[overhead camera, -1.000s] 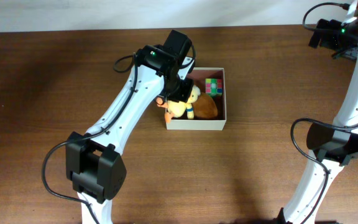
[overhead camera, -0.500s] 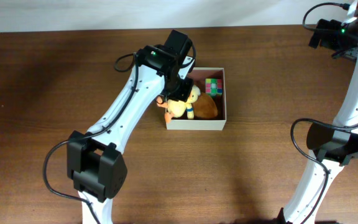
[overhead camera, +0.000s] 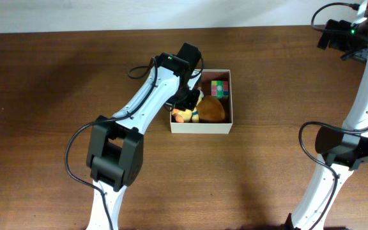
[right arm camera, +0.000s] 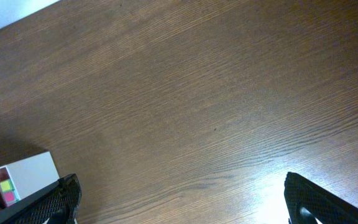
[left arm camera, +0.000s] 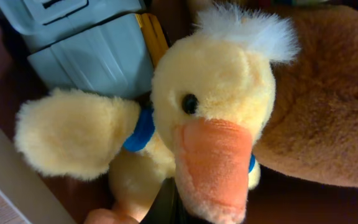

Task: Pack container
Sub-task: 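Press the duck down into the box with left gripper and release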

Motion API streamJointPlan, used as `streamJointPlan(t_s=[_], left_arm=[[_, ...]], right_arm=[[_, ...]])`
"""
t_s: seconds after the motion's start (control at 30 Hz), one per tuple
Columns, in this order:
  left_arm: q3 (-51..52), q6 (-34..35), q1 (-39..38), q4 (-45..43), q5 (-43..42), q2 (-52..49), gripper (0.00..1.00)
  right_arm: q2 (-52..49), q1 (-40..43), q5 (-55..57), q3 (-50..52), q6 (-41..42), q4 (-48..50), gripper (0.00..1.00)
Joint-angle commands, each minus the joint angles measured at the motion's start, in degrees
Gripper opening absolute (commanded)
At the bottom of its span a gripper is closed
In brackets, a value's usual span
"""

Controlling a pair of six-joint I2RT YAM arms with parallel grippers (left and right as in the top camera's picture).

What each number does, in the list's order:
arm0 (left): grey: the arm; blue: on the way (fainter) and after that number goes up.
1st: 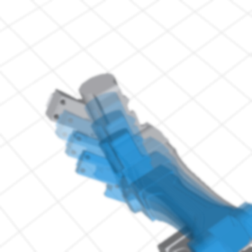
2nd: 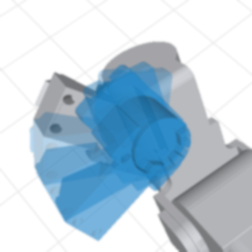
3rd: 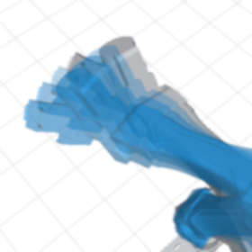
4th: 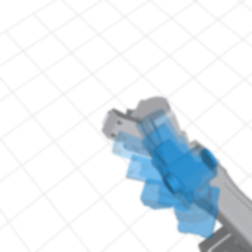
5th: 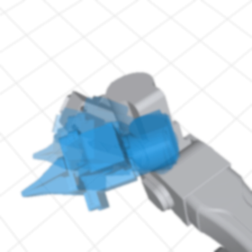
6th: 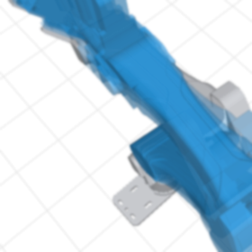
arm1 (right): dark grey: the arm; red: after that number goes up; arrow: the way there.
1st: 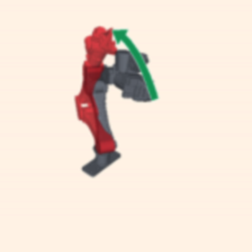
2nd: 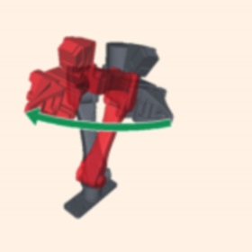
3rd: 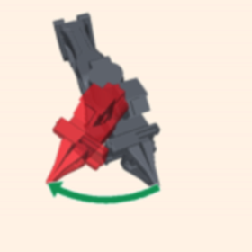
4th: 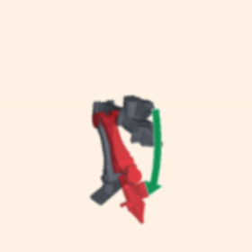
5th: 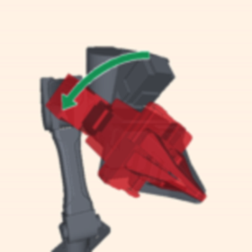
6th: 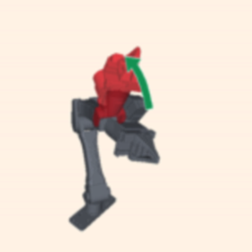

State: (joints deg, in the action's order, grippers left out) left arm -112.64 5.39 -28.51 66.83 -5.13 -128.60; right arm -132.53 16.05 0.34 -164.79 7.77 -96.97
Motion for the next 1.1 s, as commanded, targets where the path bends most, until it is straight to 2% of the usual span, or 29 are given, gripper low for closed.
streamJointPlan(t_s=[0.0, 0.27, 0.7, 1.07], left_arm=[[-0.7, -1.1, 0.0, -0.5, 0.4, -2.2, 0.02], [-3.2, -1.1, 0.0, -0.1, -1.2, -2.1, 0.02], [-18.1, -1.2, 0.0, 8.8, -1.5, -2.0, 0.02], [-18.4, -2.4, 0.0, 9.5, -1.0, -2.0, 0.02]], right_arm=[[0.0, 0.1, -0.3, -0.4, 0.5, -0.3, 0.99], [0.0, 0.1, -0.3, -0.4, 0.5, -0.3, 0.99], [0.0, 0.1, -0.3, -0.4, 0.5, -0.3, 0.99], [0.0, 0.1, -0.3, -0.4, 0.5, -0.3, 0.99]])
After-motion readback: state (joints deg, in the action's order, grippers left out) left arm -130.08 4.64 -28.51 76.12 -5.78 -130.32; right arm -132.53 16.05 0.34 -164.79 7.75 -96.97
